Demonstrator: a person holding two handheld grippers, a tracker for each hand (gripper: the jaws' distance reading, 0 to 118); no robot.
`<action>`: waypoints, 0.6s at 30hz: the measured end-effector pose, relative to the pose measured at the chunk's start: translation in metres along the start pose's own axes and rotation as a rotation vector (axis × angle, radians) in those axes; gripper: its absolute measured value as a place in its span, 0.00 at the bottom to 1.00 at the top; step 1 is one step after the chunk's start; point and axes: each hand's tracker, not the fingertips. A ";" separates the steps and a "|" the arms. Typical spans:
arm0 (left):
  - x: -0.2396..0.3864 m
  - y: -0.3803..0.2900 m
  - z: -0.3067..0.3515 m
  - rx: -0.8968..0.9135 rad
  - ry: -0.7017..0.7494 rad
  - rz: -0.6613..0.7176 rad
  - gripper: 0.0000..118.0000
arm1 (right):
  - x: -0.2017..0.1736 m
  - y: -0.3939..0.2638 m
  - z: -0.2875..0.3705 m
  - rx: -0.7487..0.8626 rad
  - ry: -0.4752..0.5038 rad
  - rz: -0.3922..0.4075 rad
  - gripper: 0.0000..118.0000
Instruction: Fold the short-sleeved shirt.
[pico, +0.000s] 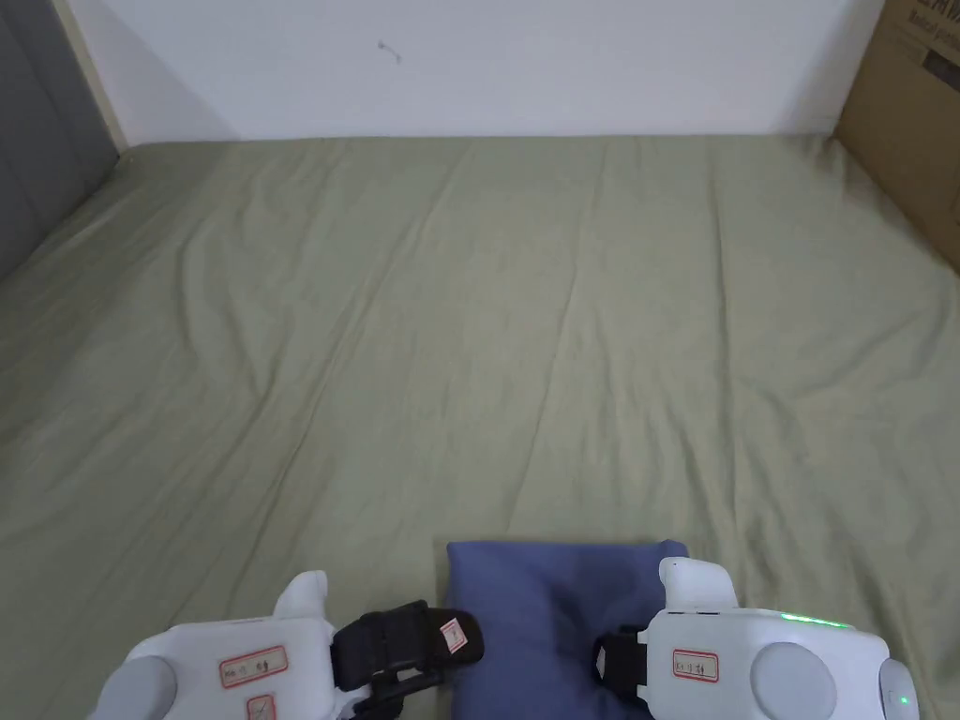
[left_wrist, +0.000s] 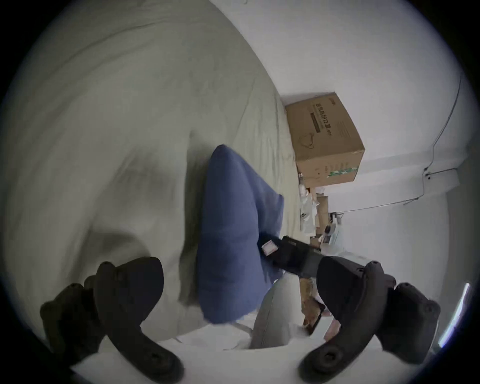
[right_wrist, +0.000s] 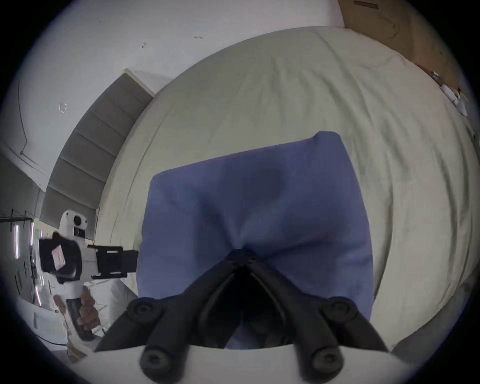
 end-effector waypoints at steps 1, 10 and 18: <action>-0.004 0.004 -0.008 0.002 -0.020 0.019 1.00 | 0.000 0.000 0.000 -0.001 -0.003 0.006 0.00; -0.019 0.023 -0.064 -0.106 -0.176 0.073 0.97 | -0.006 -0.003 0.005 0.014 -0.027 0.005 0.00; -0.044 0.022 -0.051 -0.108 -0.130 0.122 0.20 | -0.030 -0.004 0.040 0.153 -0.086 0.029 0.00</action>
